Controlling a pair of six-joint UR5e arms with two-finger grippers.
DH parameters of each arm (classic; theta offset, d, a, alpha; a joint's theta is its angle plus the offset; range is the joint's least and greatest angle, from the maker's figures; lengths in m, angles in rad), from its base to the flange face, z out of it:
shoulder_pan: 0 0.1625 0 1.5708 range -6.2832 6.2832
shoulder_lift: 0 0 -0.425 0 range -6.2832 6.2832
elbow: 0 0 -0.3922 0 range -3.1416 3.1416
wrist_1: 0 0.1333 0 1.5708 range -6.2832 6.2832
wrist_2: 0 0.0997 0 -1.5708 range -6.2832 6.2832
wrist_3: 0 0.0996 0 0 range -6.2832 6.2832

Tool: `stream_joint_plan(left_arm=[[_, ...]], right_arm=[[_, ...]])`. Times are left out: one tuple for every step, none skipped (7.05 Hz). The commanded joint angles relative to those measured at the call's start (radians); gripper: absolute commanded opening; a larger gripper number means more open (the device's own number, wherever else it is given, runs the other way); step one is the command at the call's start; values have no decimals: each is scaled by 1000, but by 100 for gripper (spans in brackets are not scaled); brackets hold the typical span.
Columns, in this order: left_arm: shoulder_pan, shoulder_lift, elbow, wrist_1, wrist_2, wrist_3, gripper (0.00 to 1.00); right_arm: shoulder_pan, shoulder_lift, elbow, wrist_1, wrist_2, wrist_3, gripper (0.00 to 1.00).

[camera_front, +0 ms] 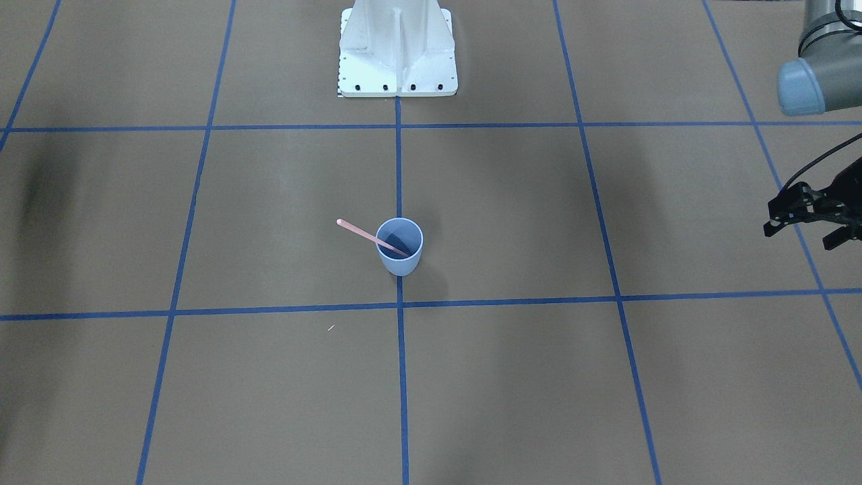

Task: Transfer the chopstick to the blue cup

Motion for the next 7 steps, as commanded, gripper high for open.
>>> stream_joint_plan(left_arm=[[5, -2, 26, -4, -5, -23, 98], [5, -17, 20, -3, -5, -38, 98], [5, -30, 19, -4, -3, -58, 98], [3, -43, 13, -3, 0, -62, 98], [2, -39, -2, -3, -2, -63, 98], [3, -31, -16, -1, -2, -63, 98], [3, -30, -10, -1, -2, -62, 98]], right_arm=[[-18, 4, -2, 1, -19, -2, 100], [-18, 1, 1, 1, -19, -2, 100], [-18, -5, 5, 1, -16, -2, 100], [-18, -5, 1, 1, -21, -2, 100], [-18, -4, 4, 2, -19, -2, 100], [-18, -4, 4, 1, -19, -2, 100], [-18, -4, 7, 1, -19, -2, 100]])
